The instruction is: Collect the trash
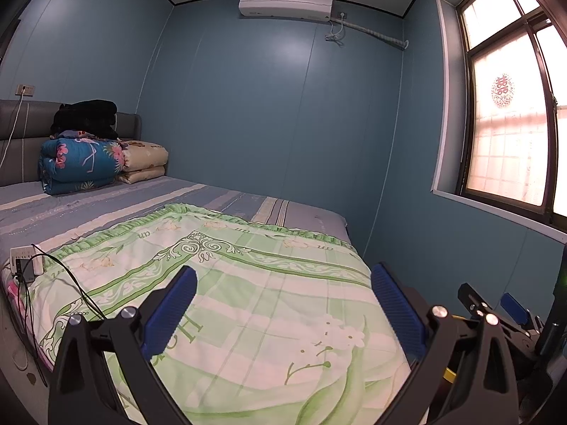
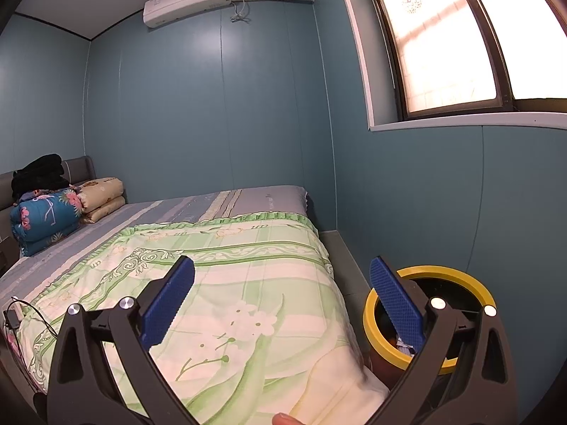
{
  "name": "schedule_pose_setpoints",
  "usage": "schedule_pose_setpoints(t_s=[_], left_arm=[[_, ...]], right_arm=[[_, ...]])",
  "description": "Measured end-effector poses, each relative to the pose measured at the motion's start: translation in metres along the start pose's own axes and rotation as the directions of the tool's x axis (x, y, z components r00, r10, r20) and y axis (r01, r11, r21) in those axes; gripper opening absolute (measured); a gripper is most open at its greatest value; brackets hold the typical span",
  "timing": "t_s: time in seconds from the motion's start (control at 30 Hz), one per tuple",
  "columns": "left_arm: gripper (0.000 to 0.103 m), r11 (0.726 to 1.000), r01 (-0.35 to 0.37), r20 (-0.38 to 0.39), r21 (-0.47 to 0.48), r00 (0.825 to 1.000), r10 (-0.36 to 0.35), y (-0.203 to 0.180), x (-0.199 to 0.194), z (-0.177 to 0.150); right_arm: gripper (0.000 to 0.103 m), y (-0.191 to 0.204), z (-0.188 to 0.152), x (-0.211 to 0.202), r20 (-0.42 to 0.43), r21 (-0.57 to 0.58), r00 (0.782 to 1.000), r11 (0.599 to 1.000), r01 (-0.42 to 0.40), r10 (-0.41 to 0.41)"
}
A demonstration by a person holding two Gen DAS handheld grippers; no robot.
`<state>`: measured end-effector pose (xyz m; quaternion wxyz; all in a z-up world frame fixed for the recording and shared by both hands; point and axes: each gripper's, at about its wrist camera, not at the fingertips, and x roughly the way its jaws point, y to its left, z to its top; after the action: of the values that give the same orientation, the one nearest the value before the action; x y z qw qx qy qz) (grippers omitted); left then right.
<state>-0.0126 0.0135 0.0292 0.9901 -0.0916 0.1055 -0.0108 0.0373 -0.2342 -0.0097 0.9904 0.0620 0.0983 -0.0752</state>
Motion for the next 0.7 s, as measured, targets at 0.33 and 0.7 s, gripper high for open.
schedule_pose_setpoints(t_s=[0.33,0.7], left_arm=[[0.095,1.000,0.003,-0.004,0.005,1.000,-0.003,-0.0030,-0.0007,-0.0006],[0.095,1.000,0.002,-0.007,0.009,1.000,-0.002,-0.0040,-0.0007,-0.0007]], right_arm=[[0.095,-0.0025,-0.0024,0.0035,-0.013,0.006,1.000,1.000,0.000,0.000],[0.095,-0.0024,-0.0059,0.0081,-0.032,0.002,0.999,1.000,-0.010,0.010]])
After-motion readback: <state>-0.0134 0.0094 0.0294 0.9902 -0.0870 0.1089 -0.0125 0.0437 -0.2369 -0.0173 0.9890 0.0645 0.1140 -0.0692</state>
